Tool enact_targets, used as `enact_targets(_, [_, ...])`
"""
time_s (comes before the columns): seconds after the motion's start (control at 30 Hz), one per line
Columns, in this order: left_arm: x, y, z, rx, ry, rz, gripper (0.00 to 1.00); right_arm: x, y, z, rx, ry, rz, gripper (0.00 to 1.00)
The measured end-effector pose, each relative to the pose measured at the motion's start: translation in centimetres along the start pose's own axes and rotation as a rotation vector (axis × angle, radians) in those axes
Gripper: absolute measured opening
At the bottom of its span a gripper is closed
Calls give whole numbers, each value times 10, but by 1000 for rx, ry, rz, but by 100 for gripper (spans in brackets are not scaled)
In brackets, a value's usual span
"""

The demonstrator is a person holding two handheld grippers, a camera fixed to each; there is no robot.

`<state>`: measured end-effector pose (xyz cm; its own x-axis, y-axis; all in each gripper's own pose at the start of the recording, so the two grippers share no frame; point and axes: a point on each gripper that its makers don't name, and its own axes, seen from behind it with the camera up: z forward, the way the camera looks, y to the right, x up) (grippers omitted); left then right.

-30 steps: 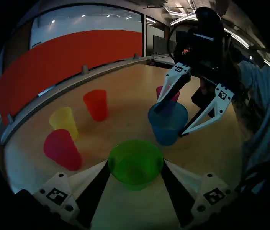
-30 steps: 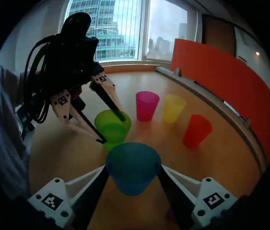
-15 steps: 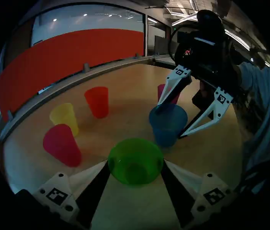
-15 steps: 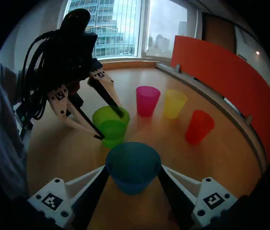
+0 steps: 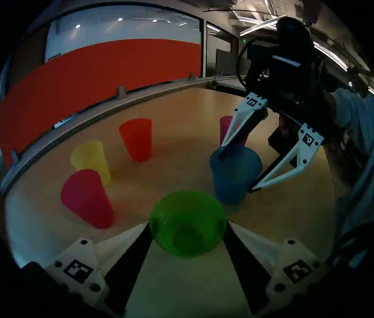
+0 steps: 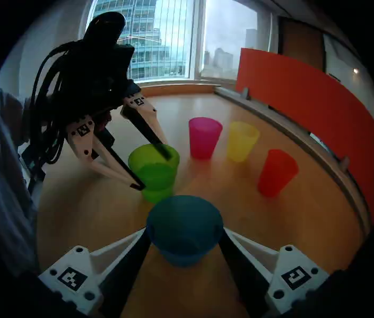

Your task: Pour water

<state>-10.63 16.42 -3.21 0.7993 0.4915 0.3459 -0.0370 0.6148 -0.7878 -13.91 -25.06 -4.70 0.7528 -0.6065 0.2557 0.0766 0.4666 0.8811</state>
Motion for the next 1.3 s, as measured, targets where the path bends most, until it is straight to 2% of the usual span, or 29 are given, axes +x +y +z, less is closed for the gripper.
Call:
enact_targets(0.17, [1, 1, -1, -7, 1, -12, 90, -3, 1, -1, -7, -7, -3, 91])
enact_targets(0.37, [0, 2, -3, -10, -5, -14, 98, -5, 1, -2, -10, -5, 6, 91])
enact_targets(0.63, [-2, 0, -3, -1, -11, -21, 99, -10, 5, -2, -20, -12, 6, 92])
enact_targets(0.9, [-3, 0, -9, 7, -3, -40, 99, -11, 8, -5, -35, -13, 9, 100])
enact_targets(1.3, [-10, -2, -21, 33, -8, -48, 98, -14, 11, -27, -63, -8, 7, 100])
